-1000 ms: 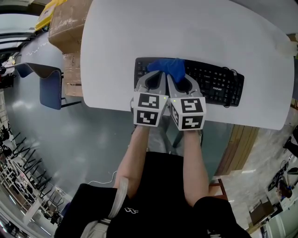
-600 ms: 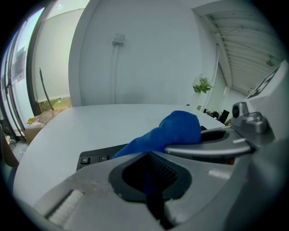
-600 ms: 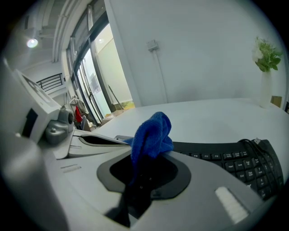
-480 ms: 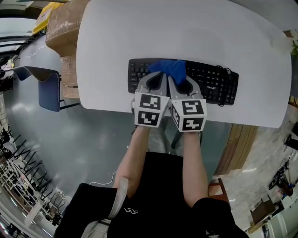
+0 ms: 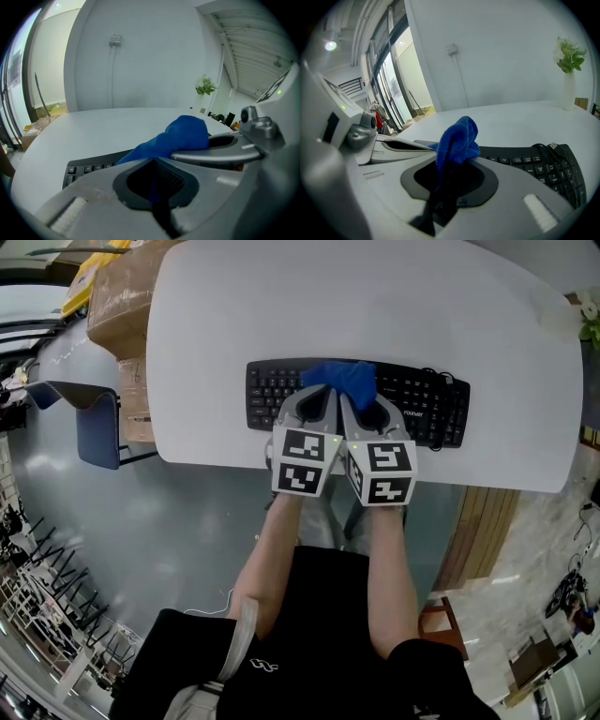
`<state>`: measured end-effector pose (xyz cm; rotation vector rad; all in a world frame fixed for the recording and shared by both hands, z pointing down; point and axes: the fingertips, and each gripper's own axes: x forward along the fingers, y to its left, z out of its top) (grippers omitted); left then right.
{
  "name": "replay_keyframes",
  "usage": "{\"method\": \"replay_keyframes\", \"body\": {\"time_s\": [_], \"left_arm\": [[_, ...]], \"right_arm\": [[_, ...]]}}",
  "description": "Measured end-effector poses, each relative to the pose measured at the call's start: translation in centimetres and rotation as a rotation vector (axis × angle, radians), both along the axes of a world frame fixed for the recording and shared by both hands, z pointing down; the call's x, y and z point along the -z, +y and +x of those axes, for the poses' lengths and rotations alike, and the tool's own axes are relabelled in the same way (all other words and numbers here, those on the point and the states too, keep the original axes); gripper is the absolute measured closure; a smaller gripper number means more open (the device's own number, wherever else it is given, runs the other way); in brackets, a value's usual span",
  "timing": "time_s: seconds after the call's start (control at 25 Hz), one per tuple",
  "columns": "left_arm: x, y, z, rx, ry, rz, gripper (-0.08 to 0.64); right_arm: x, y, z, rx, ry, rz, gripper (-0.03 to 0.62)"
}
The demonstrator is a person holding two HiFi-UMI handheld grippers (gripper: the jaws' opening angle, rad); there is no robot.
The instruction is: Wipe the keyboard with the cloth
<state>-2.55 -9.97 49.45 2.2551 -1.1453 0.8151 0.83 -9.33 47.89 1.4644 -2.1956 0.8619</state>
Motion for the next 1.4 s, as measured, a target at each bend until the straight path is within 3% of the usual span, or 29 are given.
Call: {"method": "replay_keyframes", "body": {"time_s": [1.4], "left_arm": [[0.0, 1.1, 8.5, -0.089, 0.012, -0.006, 0.563]], "right_arm": [[-0.2, 1.4, 8.4, -0.081, 0.013, -0.011, 0.505]]}}
